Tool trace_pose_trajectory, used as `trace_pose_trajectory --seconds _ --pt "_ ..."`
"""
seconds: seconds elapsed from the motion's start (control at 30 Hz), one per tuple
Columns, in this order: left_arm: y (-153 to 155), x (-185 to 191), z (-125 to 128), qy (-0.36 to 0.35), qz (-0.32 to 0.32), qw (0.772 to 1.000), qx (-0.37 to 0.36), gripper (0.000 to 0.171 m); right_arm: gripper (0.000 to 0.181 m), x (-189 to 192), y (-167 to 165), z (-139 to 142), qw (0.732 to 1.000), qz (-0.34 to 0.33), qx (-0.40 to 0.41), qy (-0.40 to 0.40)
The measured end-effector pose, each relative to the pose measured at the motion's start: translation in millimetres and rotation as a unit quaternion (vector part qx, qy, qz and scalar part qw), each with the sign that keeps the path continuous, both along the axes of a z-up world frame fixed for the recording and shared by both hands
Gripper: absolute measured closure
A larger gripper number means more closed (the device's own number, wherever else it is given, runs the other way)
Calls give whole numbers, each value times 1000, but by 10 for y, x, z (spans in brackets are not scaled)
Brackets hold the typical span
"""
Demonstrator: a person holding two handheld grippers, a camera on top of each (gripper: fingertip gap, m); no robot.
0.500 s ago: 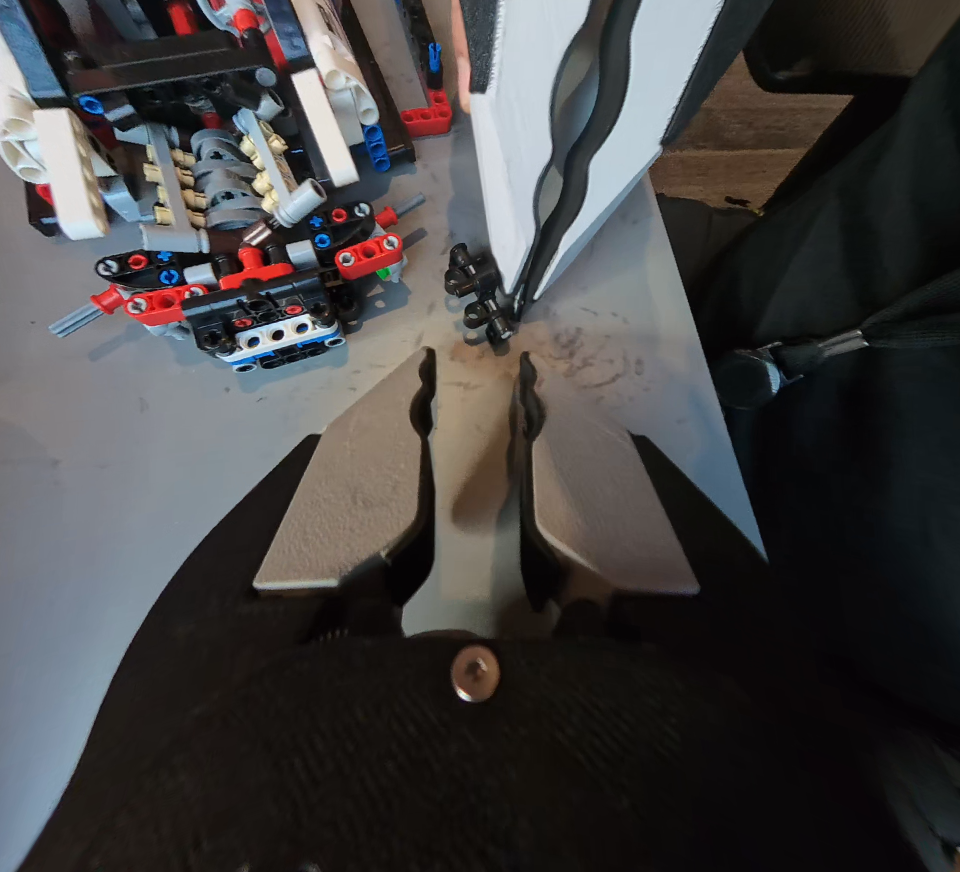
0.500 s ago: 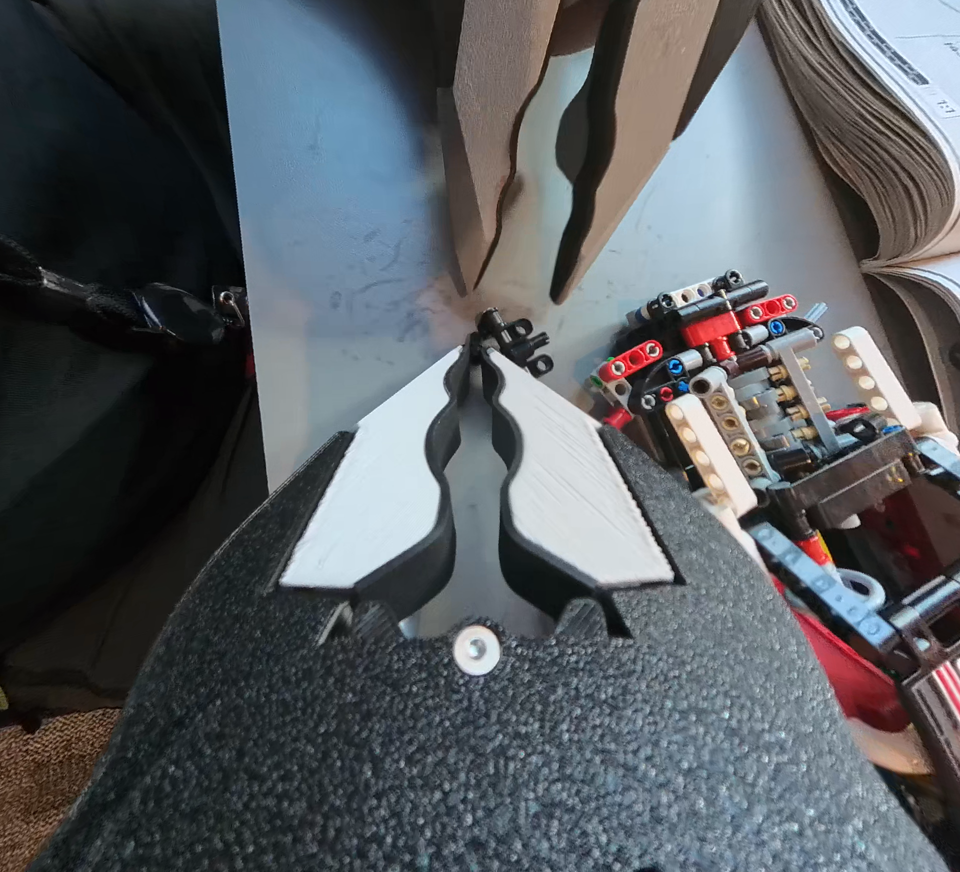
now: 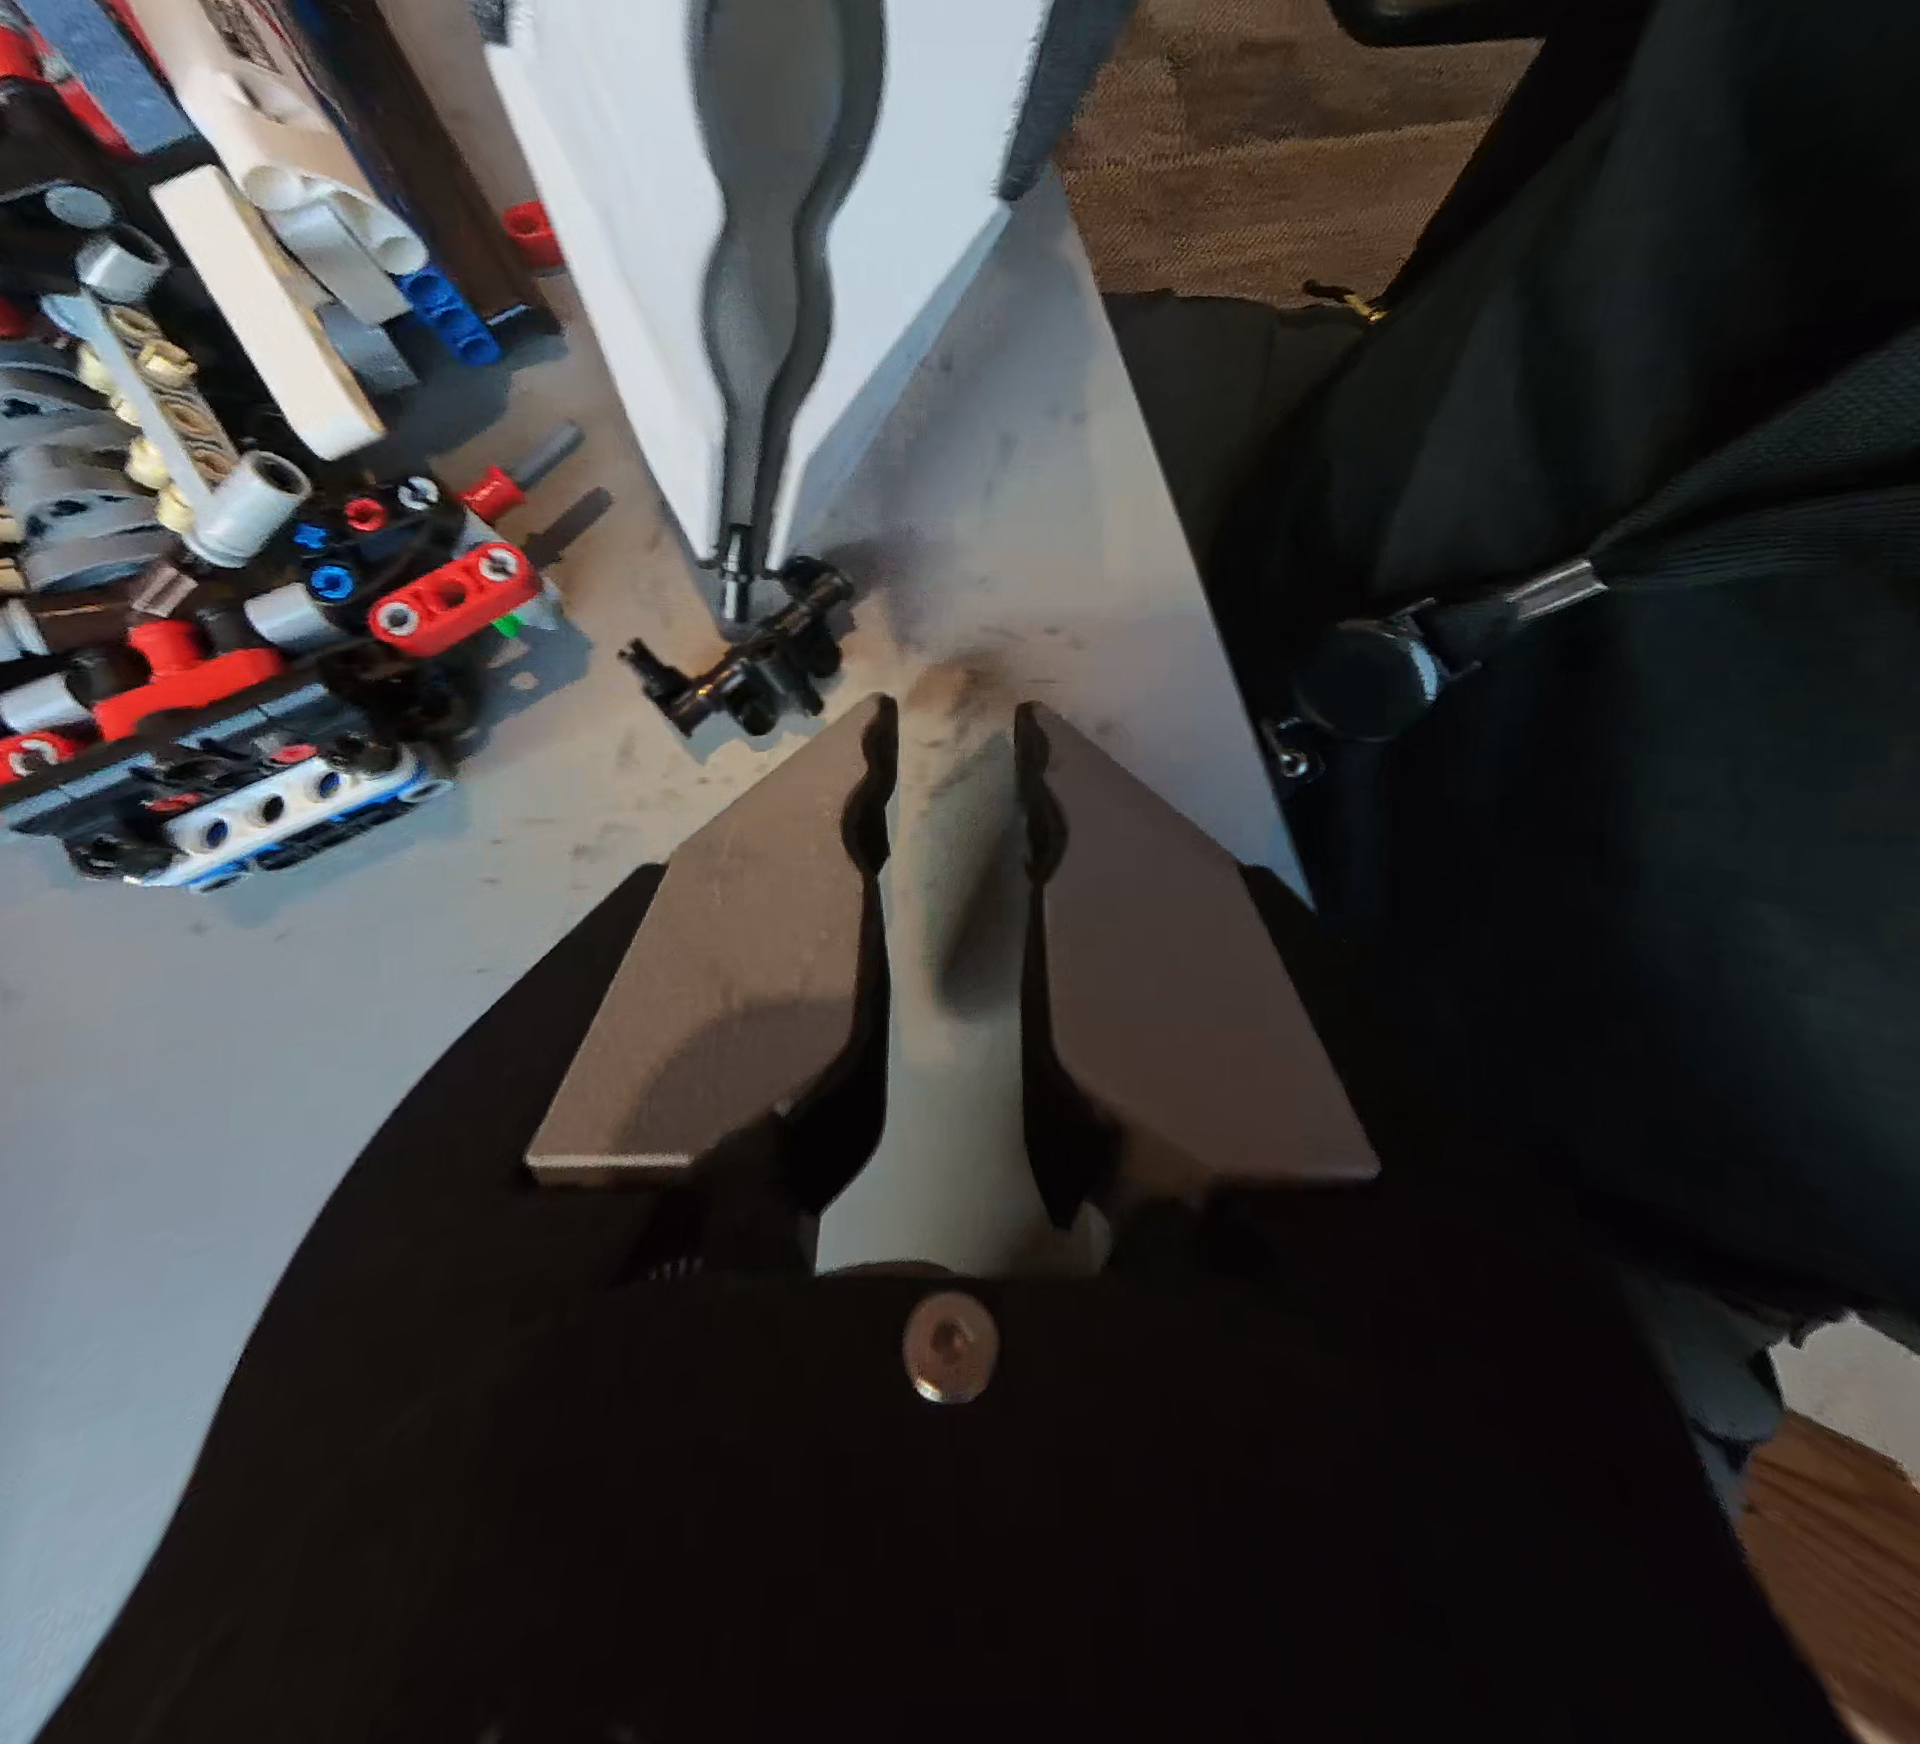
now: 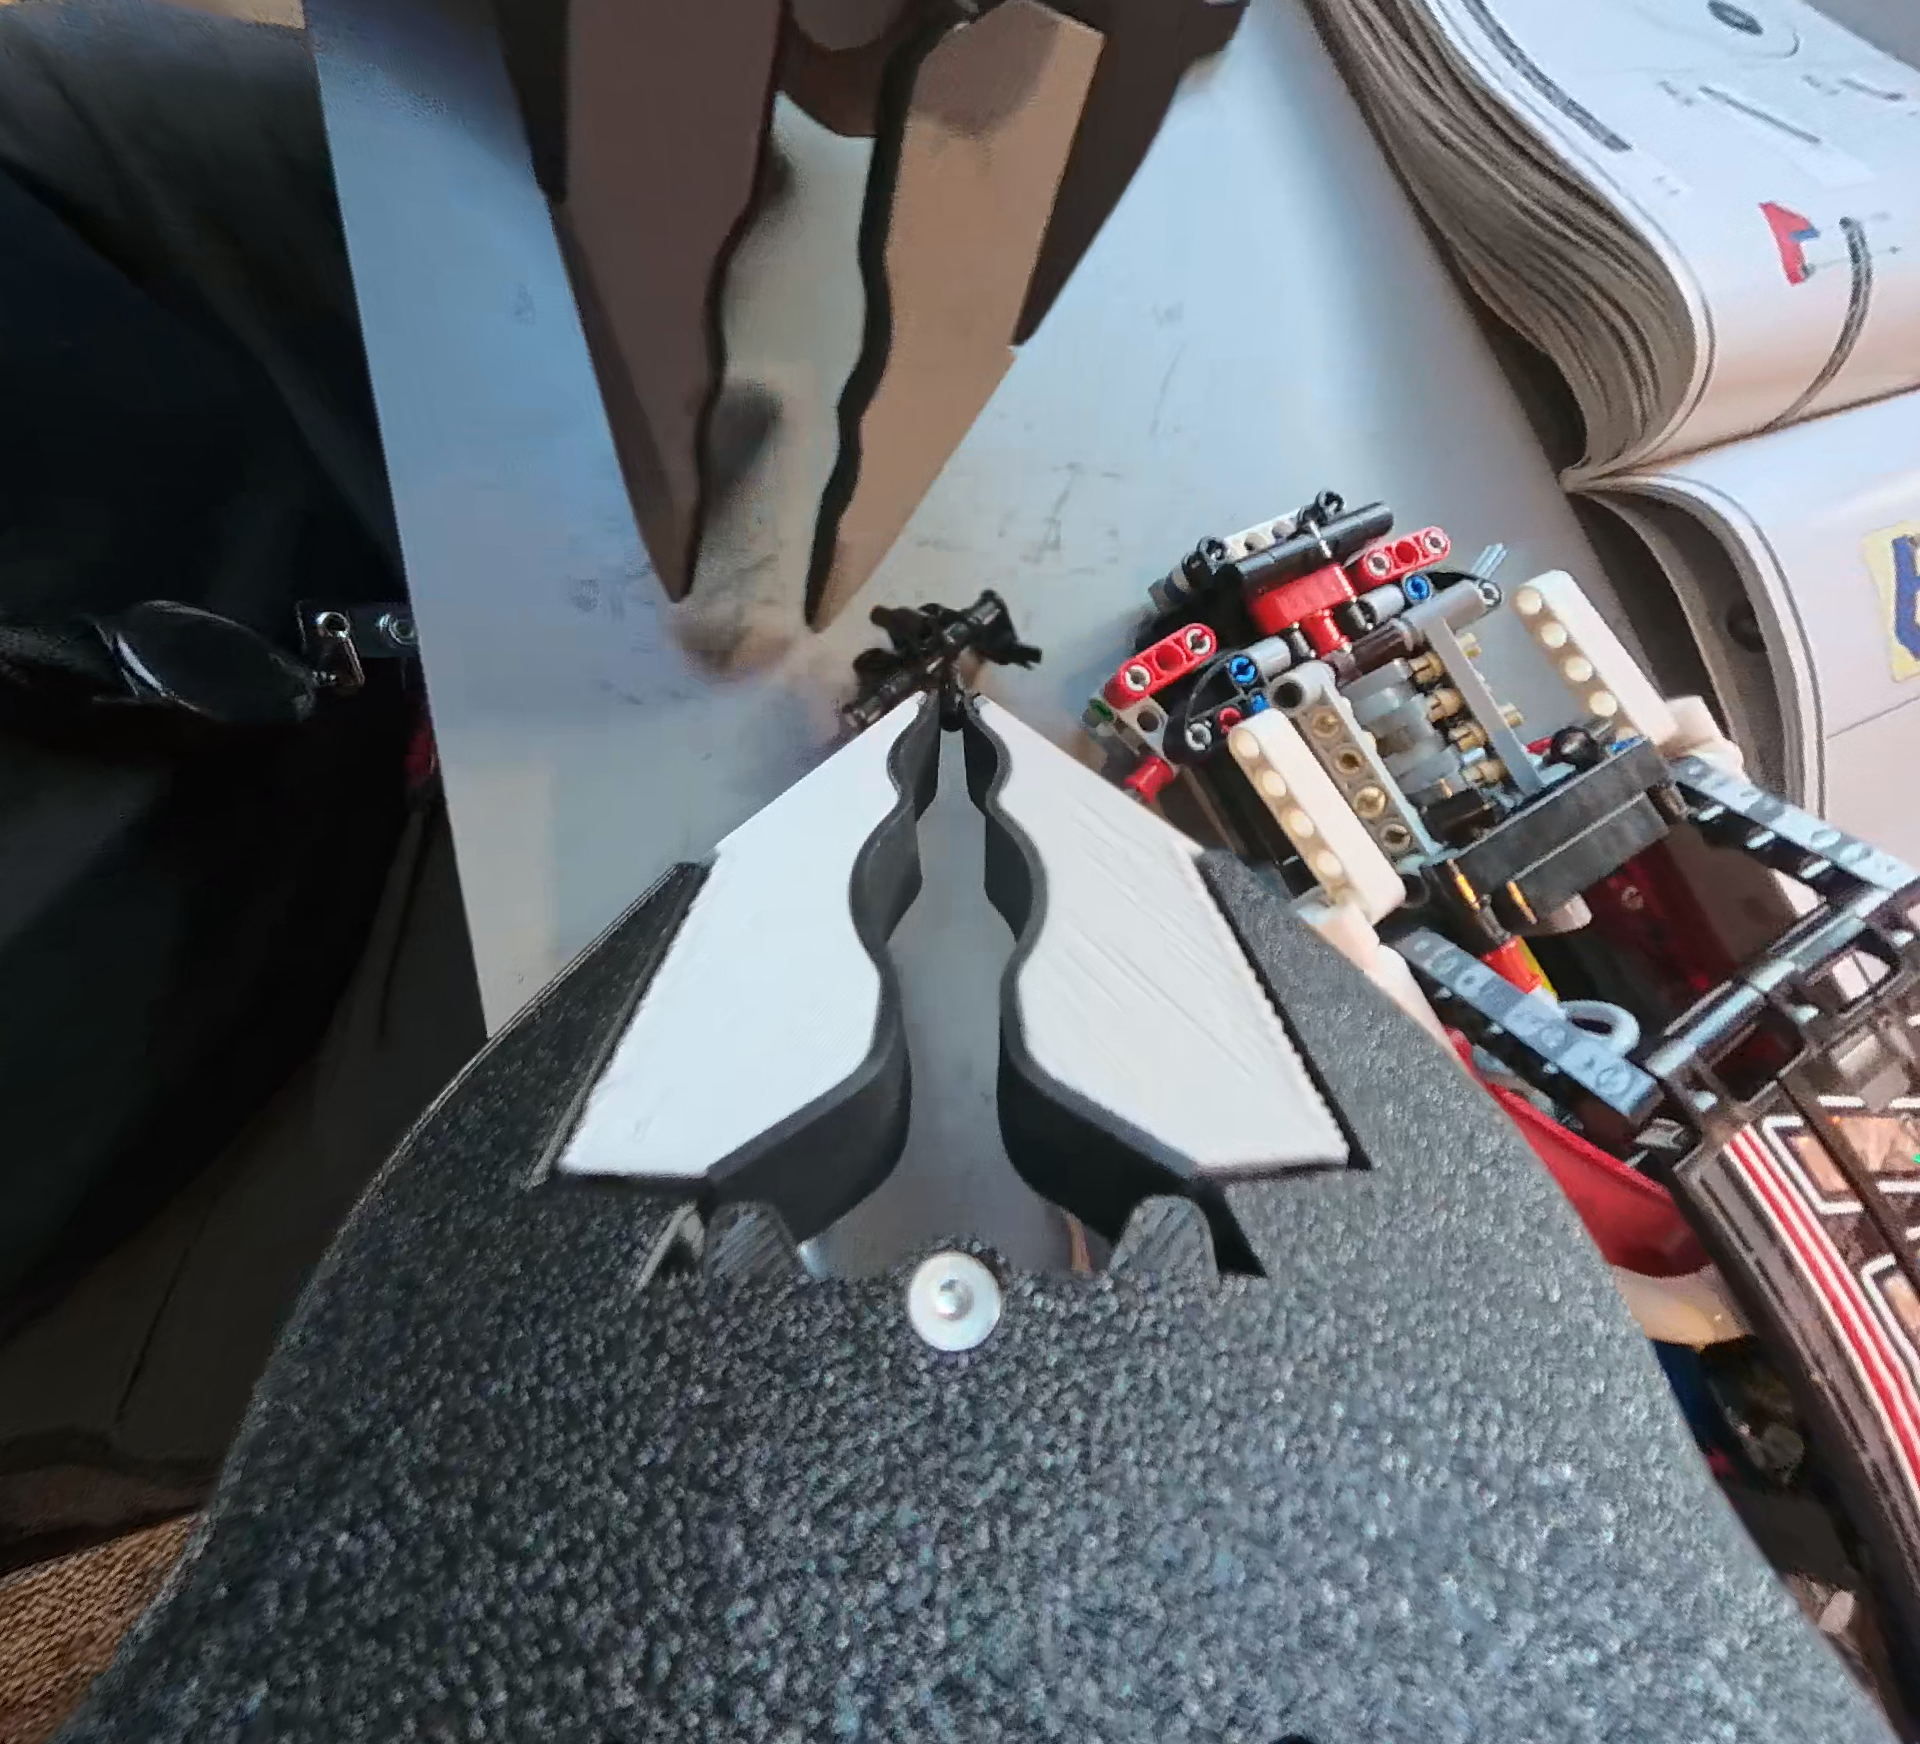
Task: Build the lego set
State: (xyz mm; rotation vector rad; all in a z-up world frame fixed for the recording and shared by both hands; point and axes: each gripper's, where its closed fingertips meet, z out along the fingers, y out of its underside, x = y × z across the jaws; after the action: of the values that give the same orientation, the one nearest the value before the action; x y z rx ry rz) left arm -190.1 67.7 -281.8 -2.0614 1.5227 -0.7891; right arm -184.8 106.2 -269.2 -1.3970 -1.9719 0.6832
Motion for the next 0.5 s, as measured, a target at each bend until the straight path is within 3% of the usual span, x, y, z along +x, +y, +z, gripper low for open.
trace_pose_trajectory --seconds 0.1,0.23,0.4,0.5 --pt "67 -94 27 9 79 997 9 153 178 16 -12 36 1000 7 -3 4" --pt "364 -187 172 -1 222 975 32 134 178 70 -6 27 1000 5 -4 4" --pt "400 -42 86 -7 247 969 -19 116 178 124 5 2 1000 0 -8 5" --pt "377 -11 6 2 249 968 -13 116 178 161 0 -14 1000 3 -22 7"
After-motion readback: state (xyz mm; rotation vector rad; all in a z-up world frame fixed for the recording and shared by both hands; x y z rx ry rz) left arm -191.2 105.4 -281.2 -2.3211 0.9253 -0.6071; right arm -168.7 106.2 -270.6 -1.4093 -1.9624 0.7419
